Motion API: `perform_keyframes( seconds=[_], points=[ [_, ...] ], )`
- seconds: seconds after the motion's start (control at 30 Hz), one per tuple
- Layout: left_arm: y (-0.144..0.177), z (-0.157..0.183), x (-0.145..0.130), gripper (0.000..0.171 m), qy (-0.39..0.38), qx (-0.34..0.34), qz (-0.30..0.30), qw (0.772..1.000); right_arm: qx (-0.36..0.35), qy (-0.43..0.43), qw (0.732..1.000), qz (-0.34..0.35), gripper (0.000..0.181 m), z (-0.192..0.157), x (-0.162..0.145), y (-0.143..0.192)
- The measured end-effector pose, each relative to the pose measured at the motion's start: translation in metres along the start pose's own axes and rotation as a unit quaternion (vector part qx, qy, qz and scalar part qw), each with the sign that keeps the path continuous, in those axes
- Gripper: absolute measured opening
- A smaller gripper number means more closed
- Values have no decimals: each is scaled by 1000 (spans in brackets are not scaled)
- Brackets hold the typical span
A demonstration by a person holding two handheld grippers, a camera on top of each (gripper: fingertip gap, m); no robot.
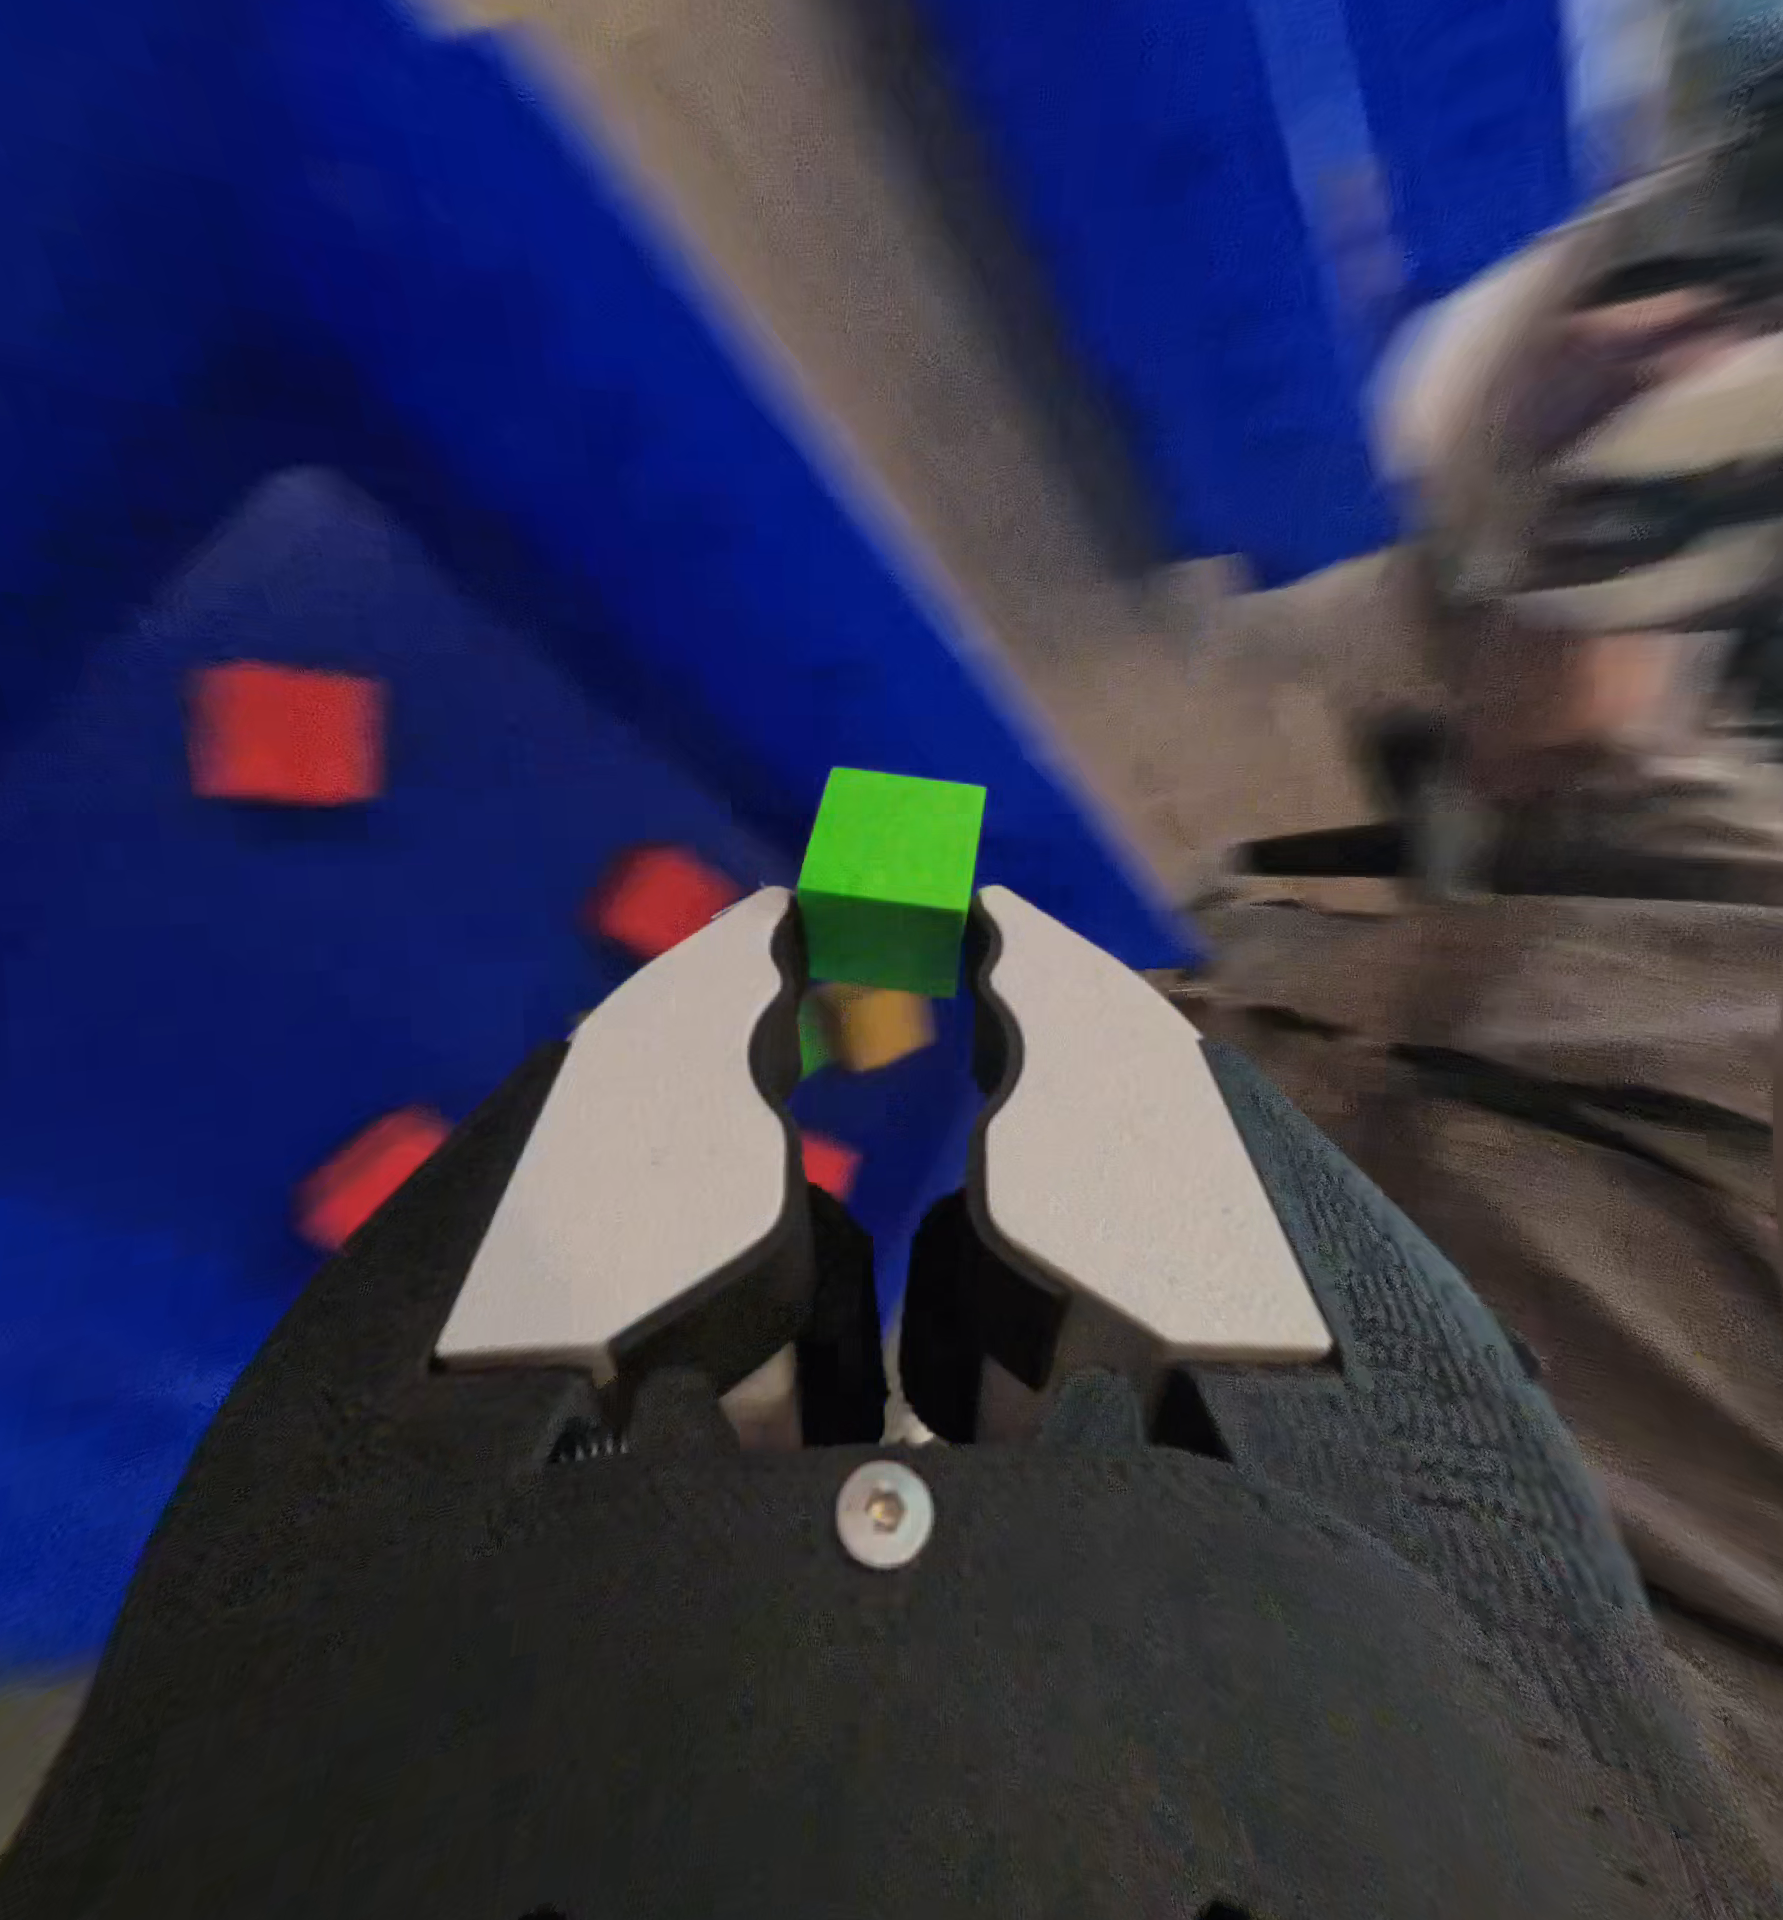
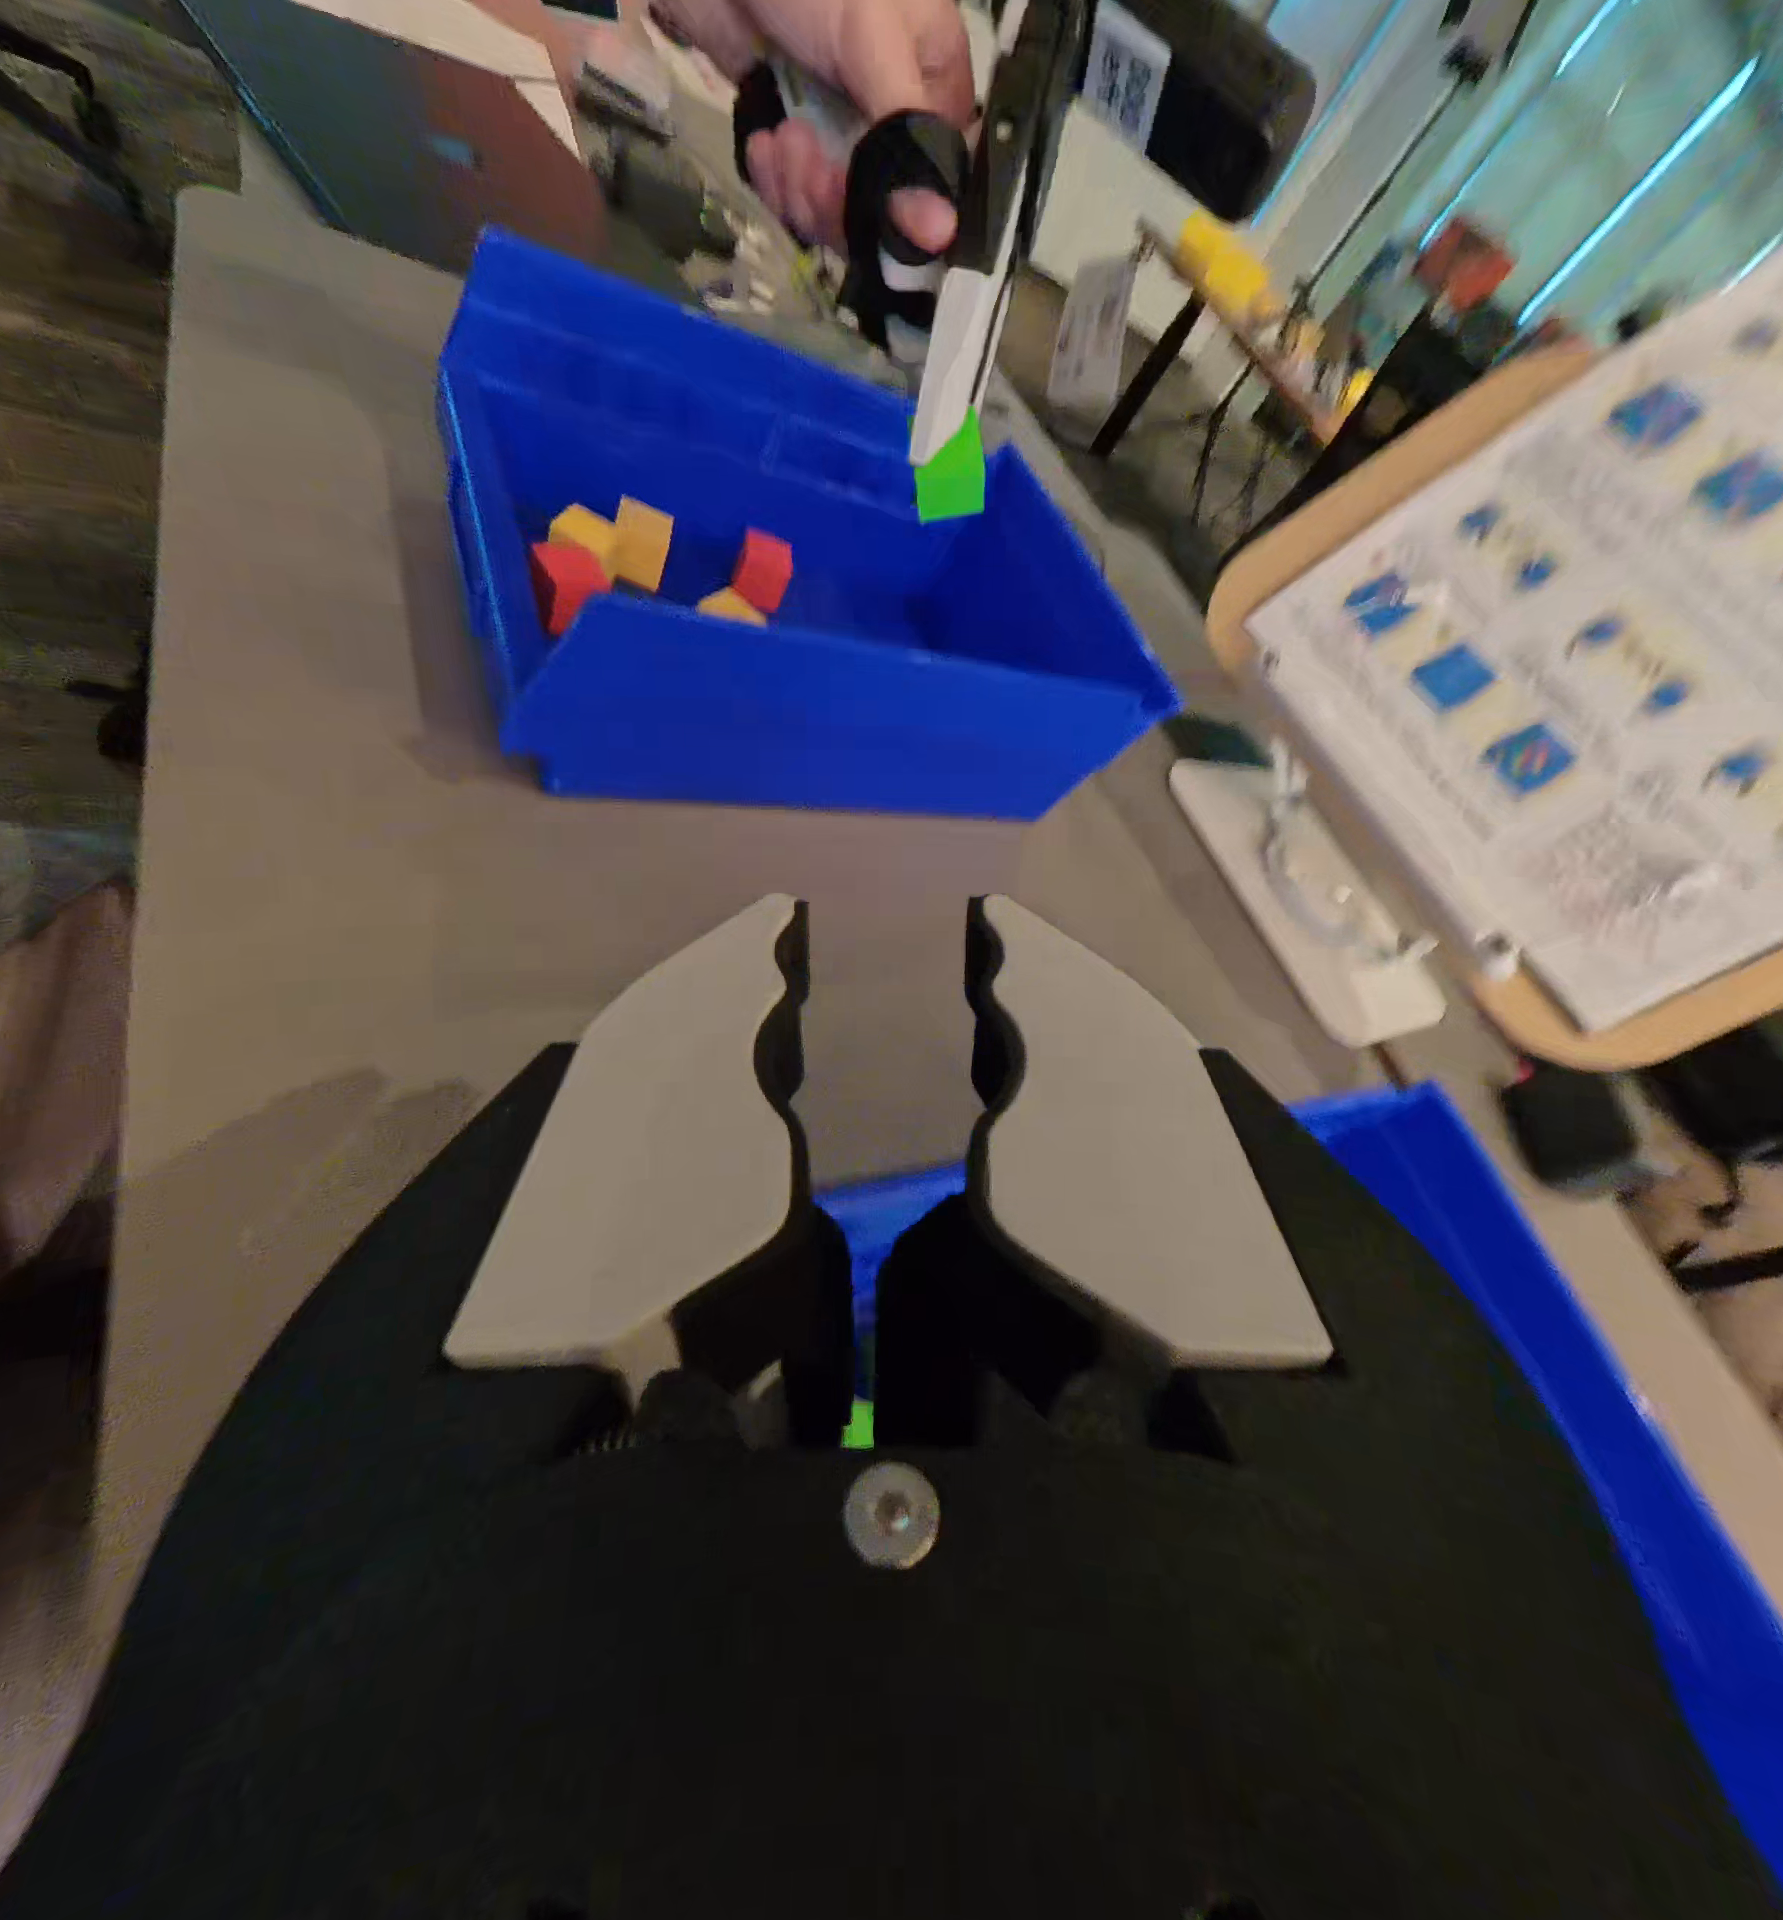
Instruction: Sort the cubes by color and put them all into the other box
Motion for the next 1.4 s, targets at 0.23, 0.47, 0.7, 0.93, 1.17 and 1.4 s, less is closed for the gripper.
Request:
perform_keyframes(
  seconds=[0.23,0.47,0.7,0.93,1.17,1.4],
  points=[
    [-29,85,-6,30,-30,-237,-19,971,-8,46,997,59,35,-4,52,-35],
    [-55,137,7,30,-82,-288,-42,953,-14,51,995,88,35,-2,82,-43],
    [-69,154,17,33,-101,-293,-50,950,-13,54,995,87,28,-2,85,-34],
    [-56,154,19,56,-114,-264,39,957,-11,69,998,3,28,20,59,1],
    [-40,146,-8,58,-144,-93,126,977,127,14,931,-342,28,55,-55,27],
    [-43,149,-37,56,-146,-80,175,970,271,-28,839,-471,28,40,-117,11]
  ],
)
Point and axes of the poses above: each gripper's, where its closed fingertips meet, y back along the fingers, x out of its top, z = x × y across the jaws, the point moved 7 cm from there along y, back along the fingers, and after that the axes turned 4 degrees about -z, right-handed, at the moved point
